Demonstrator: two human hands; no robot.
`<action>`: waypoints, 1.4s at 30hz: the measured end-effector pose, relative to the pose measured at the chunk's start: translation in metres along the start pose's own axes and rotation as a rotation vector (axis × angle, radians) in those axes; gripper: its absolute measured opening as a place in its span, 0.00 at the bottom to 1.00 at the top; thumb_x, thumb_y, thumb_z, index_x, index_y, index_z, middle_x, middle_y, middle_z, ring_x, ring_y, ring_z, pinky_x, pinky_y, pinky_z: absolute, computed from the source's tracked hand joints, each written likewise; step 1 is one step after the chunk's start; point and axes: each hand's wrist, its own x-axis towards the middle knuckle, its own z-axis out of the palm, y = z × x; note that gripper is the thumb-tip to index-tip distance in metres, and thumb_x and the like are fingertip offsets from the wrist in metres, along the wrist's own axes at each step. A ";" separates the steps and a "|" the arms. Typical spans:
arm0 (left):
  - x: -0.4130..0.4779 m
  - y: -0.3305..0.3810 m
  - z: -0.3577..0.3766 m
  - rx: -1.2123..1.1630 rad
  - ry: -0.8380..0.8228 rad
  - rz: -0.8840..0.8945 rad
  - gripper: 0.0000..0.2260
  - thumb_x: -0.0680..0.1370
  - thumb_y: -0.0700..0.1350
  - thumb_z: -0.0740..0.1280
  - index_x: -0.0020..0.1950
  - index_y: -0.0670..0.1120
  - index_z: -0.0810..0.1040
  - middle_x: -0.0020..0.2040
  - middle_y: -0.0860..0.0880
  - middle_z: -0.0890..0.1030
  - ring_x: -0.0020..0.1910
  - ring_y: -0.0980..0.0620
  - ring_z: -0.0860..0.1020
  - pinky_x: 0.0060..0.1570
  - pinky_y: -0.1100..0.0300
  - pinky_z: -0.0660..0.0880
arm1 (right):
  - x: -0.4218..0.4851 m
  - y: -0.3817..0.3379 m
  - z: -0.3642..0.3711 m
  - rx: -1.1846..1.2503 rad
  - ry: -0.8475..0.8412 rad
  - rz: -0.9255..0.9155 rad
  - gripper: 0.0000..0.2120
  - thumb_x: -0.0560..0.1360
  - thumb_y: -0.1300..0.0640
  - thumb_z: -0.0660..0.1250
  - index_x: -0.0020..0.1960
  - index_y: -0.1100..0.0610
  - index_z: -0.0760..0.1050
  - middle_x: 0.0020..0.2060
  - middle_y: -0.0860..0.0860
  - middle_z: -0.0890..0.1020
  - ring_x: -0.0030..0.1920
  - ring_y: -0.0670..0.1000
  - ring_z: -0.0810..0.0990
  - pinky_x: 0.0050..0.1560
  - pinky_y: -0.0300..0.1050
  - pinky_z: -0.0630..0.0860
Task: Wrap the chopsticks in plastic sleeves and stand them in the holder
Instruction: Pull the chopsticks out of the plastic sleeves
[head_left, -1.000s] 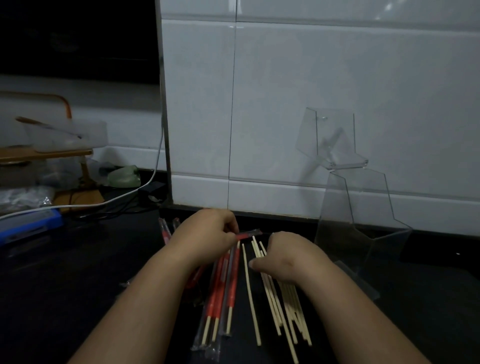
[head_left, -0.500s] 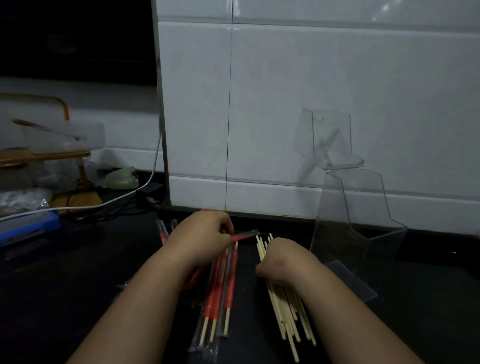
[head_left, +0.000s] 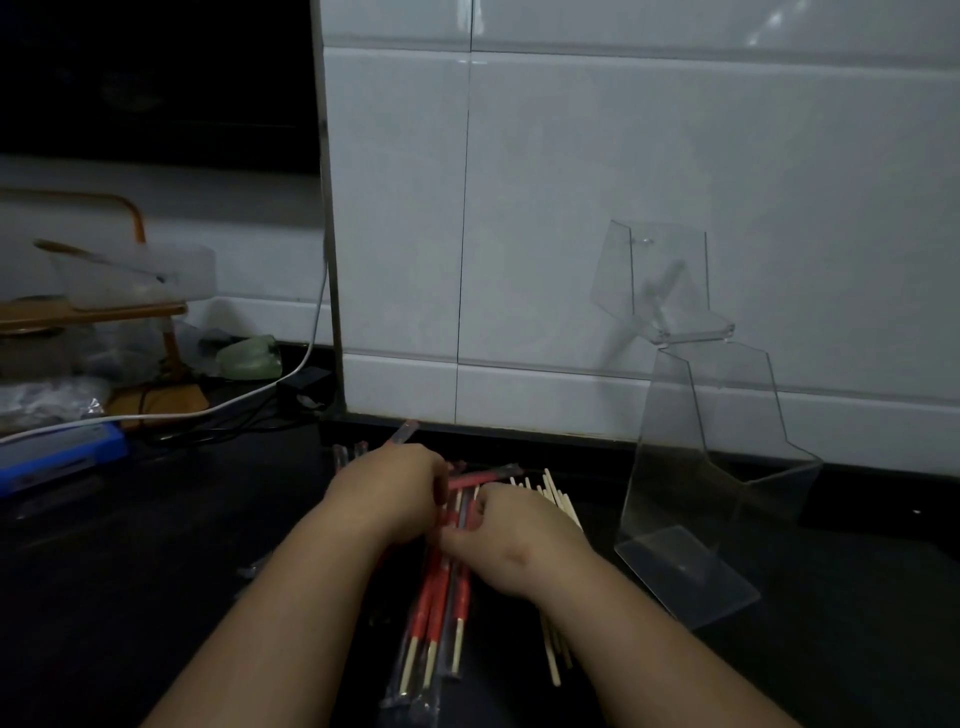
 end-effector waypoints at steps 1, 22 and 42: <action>0.000 -0.001 0.000 0.004 -0.015 -0.002 0.13 0.74 0.41 0.67 0.54 0.57 0.81 0.70 0.52 0.74 0.67 0.52 0.73 0.60 0.54 0.74 | 0.001 -0.002 0.003 -0.001 0.013 0.013 0.12 0.73 0.38 0.65 0.48 0.46 0.74 0.53 0.52 0.82 0.55 0.57 0.80 0.51 0.47 0.75; 0.001 0.001 -0.004 -0.056 -0.065 -0.068 0.13 0.78 0.39 0.65 0.58 0.53 0.81 0.61 0.47 0.78 0.56 0.47 0.77 0.58 0.51 0.76 | 0.014 0.001 0.011 -0.186 0.027 0.203 0.28 0.74 0.57 0.68 0.69 0.59 0.59 0.60 0.59 0.77 0.61 0.59 0.77 0.50 0.49 0.72; 0.000 0.003 -0.006 -0.061 -0.048 -0.083 0.11 0.77 0.43 0.65 0.57 0.53 0.81 0.59 0.48 0.79 0.55 0.47 0.77 0.56 0.52 0.76 | 0.013 0.001 0.011 -0.247 0.035 0.183 0.34 0.74 0.56 0.69 0.74 0.59 0.56 0.60 0.58 0.78 0.60 0.59 0.78 0.50 0.49 0.73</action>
